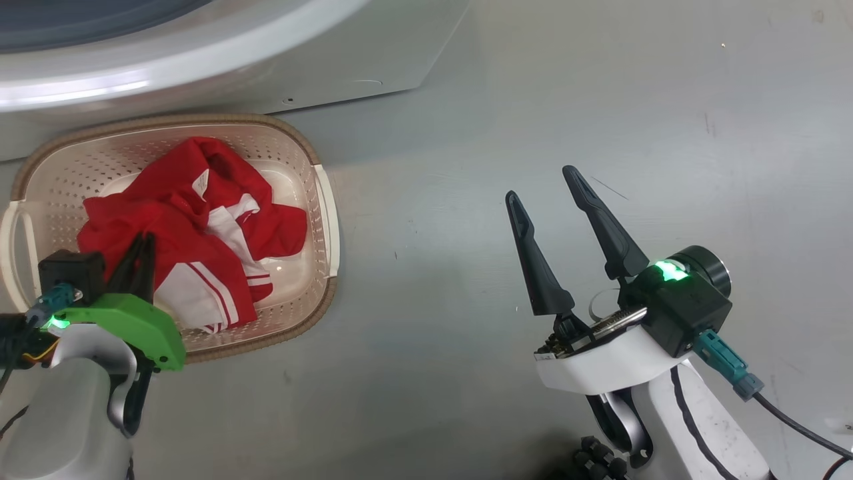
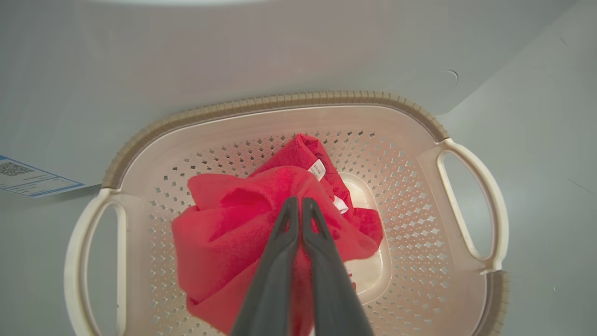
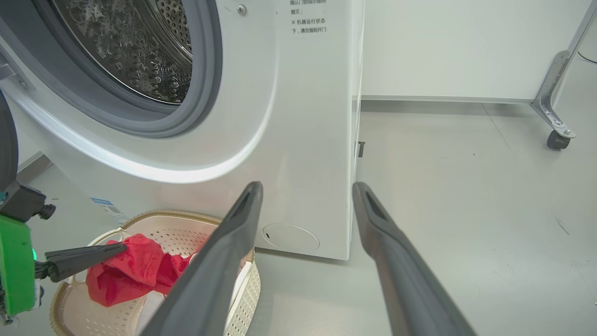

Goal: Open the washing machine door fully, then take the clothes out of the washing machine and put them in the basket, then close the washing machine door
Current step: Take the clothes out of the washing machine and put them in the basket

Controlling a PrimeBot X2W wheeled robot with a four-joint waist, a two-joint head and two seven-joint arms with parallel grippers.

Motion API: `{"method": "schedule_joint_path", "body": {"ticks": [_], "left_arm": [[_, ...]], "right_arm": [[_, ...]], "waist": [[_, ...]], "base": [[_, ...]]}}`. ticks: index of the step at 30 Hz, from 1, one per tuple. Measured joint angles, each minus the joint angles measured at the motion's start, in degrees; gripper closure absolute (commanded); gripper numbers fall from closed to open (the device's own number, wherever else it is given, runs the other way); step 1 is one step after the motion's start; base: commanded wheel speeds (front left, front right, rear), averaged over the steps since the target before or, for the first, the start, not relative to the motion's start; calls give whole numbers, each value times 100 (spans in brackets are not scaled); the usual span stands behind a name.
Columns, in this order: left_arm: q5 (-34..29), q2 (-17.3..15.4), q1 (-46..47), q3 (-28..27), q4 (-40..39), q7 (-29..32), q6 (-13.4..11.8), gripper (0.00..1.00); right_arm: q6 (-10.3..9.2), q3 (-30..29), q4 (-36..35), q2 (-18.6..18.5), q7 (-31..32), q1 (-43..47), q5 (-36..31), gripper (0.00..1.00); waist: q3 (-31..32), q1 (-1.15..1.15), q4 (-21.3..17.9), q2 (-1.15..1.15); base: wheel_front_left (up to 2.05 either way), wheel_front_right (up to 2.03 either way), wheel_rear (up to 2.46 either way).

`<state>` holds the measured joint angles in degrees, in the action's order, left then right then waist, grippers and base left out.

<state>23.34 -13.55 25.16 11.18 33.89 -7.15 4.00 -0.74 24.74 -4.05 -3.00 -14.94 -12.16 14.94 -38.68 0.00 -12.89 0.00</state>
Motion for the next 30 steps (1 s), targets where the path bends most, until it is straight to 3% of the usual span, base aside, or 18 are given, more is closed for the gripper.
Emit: {"method": "schedule_joint_path", "body": {"ticks": [8,10,11,12,30], "left_arm": [[36,-15,270,16,510,59,88,100],[36,-14,316,13,613,58,92,56],[36,-12,331,12,664,53,92,11],[36,-9,341,12,709,52,93,0],[79,412,388,-7,829,-725,160,0]], "right_arm": [[-108,26,16,1,0,-71,75,0],[-145,36,23,2,0,-82,78,0],[-148,37,32,1,0,-90,84,0],[-152,42,40,1,0,-97,112,0],[-203,-200,413,-1,0,-142,197,0]], "waist": [[-75,0,-97,0],[-75,0,-106,0],[-73,0,-111,0],[-70,0,-114,0],[495,0,56,0]], "base": [[0,0,0],[0,0,0],[0,0,0],[0,0,0],[0,0,0]]}}
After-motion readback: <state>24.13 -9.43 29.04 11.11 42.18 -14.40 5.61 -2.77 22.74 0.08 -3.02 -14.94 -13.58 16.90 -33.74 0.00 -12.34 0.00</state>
